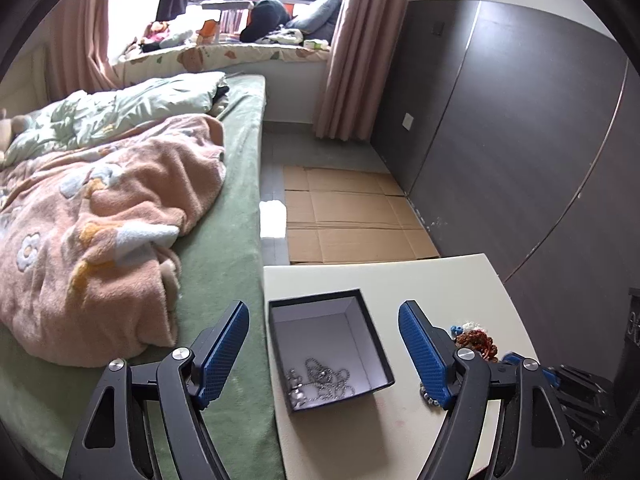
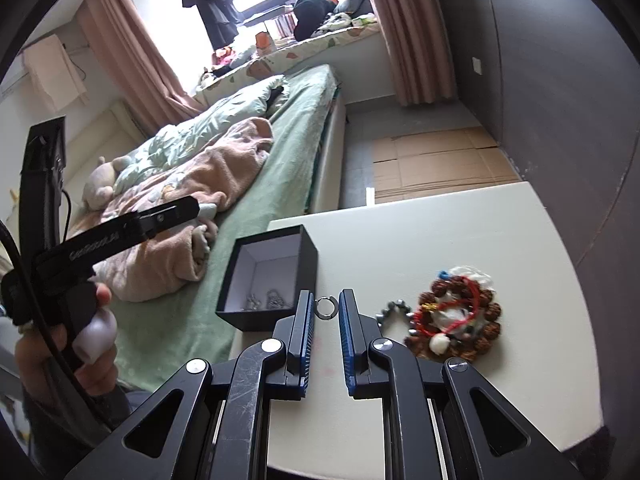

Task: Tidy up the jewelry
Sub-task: 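Carry the silver ring with the right tool into the black box and release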

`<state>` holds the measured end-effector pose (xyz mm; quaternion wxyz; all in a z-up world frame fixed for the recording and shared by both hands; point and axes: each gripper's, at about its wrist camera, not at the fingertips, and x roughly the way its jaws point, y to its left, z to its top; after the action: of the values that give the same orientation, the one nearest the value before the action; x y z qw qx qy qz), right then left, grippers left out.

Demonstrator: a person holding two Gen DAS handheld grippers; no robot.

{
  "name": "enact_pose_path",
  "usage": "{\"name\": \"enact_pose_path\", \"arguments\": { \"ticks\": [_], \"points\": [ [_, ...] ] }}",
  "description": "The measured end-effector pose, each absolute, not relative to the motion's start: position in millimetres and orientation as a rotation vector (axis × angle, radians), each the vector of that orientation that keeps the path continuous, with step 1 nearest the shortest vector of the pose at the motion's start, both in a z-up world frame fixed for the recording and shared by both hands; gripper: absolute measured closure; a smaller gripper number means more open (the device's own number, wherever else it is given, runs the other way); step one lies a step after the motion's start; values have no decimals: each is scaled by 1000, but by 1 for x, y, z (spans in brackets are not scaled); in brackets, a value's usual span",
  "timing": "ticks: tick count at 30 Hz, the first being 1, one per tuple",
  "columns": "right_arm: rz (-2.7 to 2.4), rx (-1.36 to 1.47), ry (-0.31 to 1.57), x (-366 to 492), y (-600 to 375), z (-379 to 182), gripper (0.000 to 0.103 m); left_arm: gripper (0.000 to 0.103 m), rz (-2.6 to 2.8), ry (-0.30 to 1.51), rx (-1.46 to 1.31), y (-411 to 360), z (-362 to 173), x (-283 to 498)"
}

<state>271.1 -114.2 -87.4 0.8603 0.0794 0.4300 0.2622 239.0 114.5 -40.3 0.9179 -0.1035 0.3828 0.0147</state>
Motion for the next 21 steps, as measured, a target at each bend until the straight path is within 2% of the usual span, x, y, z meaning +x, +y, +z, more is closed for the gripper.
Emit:
{"name": "enact_pose_path", "arguments": {
  "ticks": [12,21],
  "points": [
    [694,210,990,300,-48,-110,89,25,99,781,-246,155,-35,201],
    [711,282,1066,321,-31,-130,87,13,120,778,-249,166,-33,190]
  ]
}}
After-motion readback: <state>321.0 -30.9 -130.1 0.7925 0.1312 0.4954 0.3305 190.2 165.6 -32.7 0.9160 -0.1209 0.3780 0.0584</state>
